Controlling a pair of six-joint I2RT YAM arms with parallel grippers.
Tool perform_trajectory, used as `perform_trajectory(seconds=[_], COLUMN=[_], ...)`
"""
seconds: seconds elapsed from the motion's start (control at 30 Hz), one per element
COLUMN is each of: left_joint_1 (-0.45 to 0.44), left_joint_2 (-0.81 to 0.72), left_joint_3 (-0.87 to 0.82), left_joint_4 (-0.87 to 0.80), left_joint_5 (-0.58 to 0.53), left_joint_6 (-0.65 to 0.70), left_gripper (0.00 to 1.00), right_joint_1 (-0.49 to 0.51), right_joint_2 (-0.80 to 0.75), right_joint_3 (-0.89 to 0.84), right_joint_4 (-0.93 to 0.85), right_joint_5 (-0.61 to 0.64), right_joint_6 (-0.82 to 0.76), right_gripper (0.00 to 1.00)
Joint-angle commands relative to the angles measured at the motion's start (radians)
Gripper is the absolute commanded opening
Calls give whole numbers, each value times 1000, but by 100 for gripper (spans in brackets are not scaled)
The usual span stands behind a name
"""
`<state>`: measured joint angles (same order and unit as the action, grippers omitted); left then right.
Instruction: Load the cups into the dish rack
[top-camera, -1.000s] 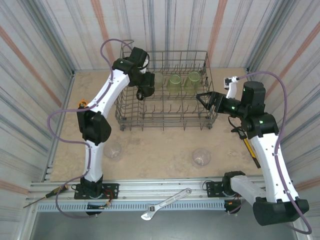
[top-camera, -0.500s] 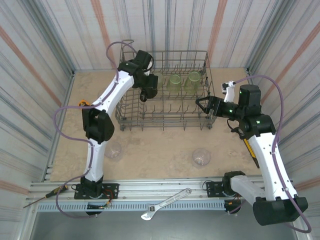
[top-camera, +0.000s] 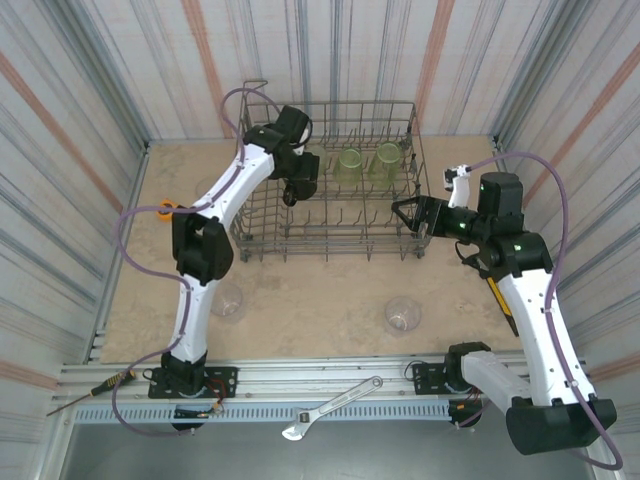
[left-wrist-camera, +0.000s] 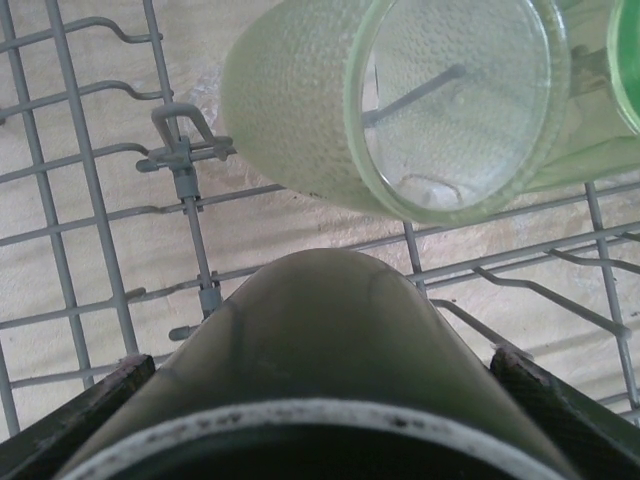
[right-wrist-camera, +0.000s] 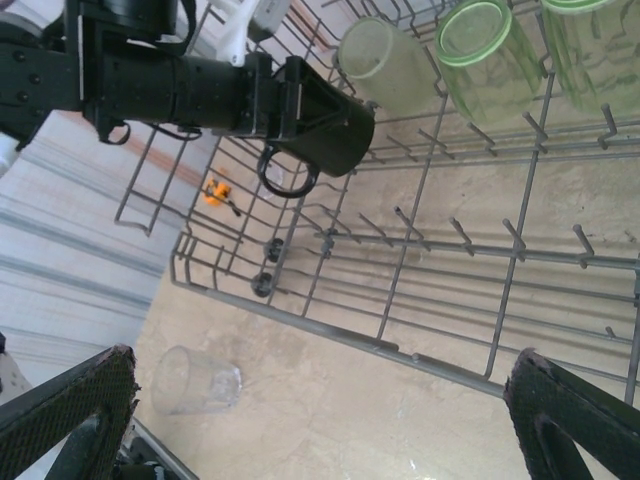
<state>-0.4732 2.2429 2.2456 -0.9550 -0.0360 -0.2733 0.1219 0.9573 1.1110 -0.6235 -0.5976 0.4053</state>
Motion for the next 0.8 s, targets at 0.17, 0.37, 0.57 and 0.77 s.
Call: perform_trajectory(seconds=[0.17,0.37,0.57,0.77], left_joint_1=[-8,-15,-16,-16], left_joint_2=[20,38,67,74], left_joint_3=[2,-14,-23,-39], left_joint_4=[60,67,70,66], left_joint_5=[-68,-99,-41,-83], left_joint_6=[9,-8,-21,-36], left_gripper=[0,2,4,33], right_joint_1=[-8,-8,-8,-7], right_joint_2=[-32,-32,-49,-71], right_joint_3=[-20,-10,-14,-21], right_joint_4=[-19,-35,-40,-43], right_joint_5=[12,6,13,14], right_joint_6=[-27,-37,-40,-33], right_gripper=[99,99,99,99])
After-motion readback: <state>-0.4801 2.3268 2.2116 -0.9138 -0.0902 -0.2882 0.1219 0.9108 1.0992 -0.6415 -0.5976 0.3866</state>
